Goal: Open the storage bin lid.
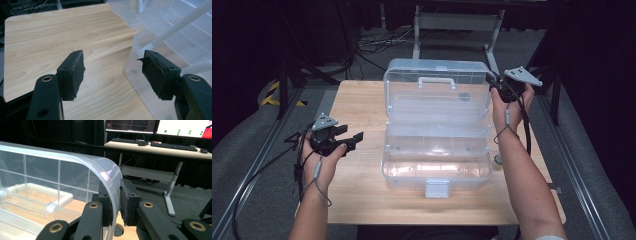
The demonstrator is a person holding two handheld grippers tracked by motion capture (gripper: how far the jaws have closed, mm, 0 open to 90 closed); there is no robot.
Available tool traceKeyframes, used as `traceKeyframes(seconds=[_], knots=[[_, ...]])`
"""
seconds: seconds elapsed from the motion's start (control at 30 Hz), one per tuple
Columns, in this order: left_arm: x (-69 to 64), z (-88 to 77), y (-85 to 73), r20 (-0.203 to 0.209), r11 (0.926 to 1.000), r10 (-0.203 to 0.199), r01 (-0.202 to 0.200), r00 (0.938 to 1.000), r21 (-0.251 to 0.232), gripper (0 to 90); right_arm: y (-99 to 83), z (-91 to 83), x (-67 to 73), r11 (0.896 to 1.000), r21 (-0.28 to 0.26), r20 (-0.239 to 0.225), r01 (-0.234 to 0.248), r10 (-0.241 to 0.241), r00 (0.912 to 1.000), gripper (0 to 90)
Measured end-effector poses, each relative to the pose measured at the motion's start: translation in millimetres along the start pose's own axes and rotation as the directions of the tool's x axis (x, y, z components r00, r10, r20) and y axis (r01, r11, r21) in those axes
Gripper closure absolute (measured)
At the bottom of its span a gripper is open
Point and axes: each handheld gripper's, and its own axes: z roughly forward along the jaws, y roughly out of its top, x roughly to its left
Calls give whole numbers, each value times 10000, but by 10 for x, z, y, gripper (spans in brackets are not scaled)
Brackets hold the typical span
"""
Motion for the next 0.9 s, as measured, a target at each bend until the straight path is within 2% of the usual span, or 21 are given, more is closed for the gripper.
traceKeyframes(seconds=[0.67,0.9], knots=[[37,10,-22,-3,9999,-103,103,9999,75,349,-14,238,-91,9991,358,-132,-212,217,9997,810],[51,12,-31,-15,9999,-125,125,9999,90,348,-57,311,-124,9994,240,-217,-269,274,9994,810]])
